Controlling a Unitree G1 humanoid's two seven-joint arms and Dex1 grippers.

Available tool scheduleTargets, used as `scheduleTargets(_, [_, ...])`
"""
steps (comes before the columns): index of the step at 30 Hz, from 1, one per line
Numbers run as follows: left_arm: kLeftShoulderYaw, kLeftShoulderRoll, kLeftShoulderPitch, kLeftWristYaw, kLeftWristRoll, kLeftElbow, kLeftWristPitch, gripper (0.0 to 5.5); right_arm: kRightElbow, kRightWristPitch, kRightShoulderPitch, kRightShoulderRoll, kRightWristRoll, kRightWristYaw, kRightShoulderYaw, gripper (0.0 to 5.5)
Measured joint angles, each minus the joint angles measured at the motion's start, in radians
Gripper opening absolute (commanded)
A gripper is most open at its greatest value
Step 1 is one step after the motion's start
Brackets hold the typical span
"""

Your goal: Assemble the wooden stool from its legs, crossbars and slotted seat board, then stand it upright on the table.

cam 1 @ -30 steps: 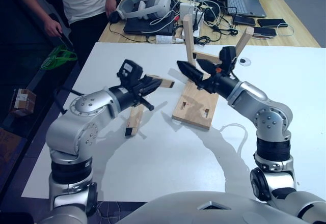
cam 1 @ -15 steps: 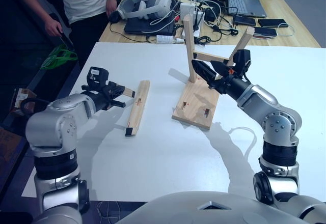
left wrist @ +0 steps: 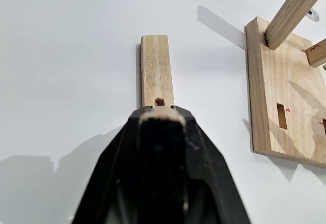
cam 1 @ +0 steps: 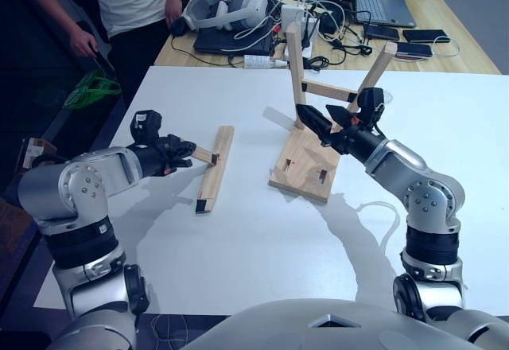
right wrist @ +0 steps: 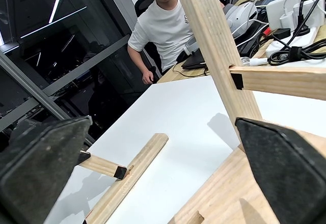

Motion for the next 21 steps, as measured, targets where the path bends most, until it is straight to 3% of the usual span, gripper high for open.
scheduleTargets(6, [-0.045,0.022,0.003,-0.016,0.009,0.036,-0.053,0.41,-0.002,-0.008,0.013,0.013,-0.019,0.004,0.006,5.38])
scheduleTargets(16, [-0.122,0.095,-0.051,-0.081,0.01,0.194,-0.131,0.41,-0.058,-0.263,0.268,-0.026,-0.241,0.04,0.014,5.38])
scheduleTargets(21, [-0.233,0.155,-0.149,-0.128,0.023,0.303,-0.138,0.41,-0.095,-0.402,0.397,-0.094,-0.395,0.081,0.075,5.38])
